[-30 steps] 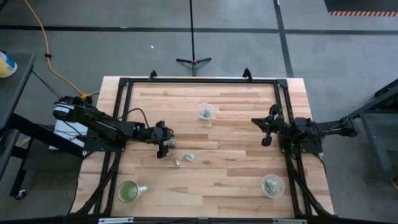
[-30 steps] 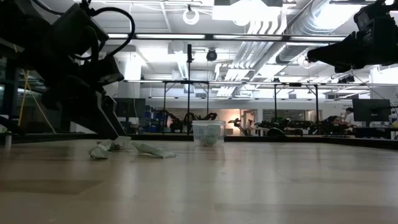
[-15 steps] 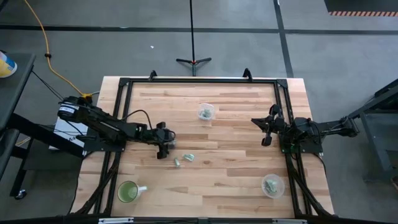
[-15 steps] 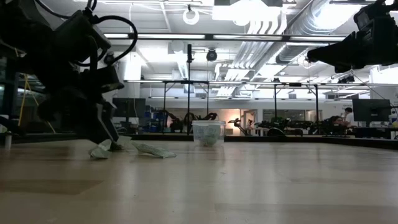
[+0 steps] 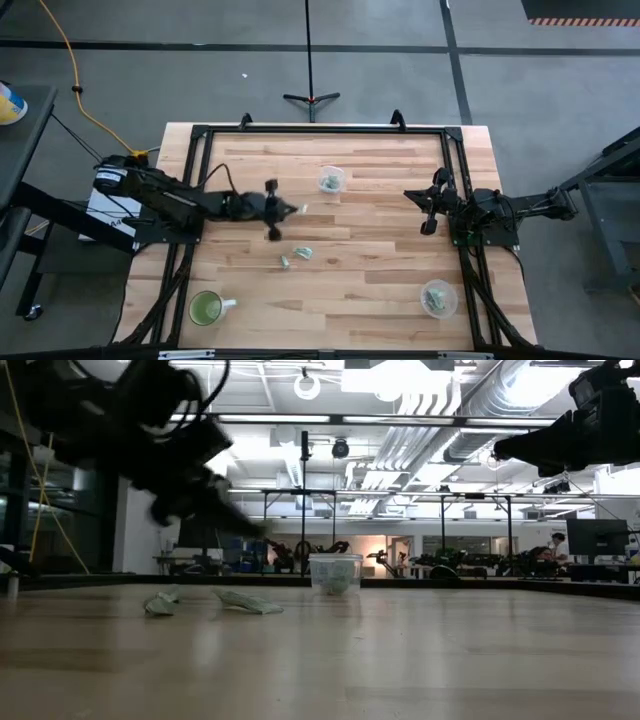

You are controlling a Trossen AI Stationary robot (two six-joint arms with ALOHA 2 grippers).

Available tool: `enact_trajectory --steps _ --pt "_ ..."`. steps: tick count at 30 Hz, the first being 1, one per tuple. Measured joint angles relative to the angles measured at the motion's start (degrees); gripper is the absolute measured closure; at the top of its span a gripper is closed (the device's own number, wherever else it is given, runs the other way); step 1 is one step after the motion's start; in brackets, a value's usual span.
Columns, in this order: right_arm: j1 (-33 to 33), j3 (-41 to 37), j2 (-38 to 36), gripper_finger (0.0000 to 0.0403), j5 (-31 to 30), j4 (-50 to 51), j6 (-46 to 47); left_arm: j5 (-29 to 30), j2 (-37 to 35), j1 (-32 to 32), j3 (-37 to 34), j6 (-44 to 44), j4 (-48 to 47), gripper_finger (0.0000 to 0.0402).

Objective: Pick and place items into bin
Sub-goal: Put the green stevia packet into the square transparent bin

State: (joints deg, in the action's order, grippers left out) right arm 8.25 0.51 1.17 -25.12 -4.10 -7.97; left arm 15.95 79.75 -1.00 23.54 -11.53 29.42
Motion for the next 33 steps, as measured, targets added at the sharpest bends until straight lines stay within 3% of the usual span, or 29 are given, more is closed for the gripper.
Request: enact_trajectory --steps 5,12,19,25,31,33 --pt "0.0 0.0 0.0 0.0395 0.11 0.02 0.07 -1.36 1.33 7.92 6.83 -3.74 -1.39 0.038" --pt "0.0 0.0 0.0 0.0394 0.15 0.02 0.02 -16.1 8.35 15.13 15.72 -5.16 -3.42 0.0365" --pt "0.0 0.0 0.0 0.0399 0.16 0.02 0.07 -16.83 18.97 17.47 26.46 -5.18 -9.83 0.0379" --pt "-0.01 0.0 0.0 0.0401 0.41 0.07 0.2 -16.57 22.32 18.27 32.82 -4.68 -20.93 0.0333" --pt "0.0 0.0 0.04 0.04 0.42 0.07 0.04 -16.76 22.42 18.26 34.7 -4.16 -22.56 0.0285" --pt "-0.01 0.0 0.04 0.0401 0.42 0.07 0.18 -19.94 21.64 18.03 35.21 -3.27 -26.12 0.0271"
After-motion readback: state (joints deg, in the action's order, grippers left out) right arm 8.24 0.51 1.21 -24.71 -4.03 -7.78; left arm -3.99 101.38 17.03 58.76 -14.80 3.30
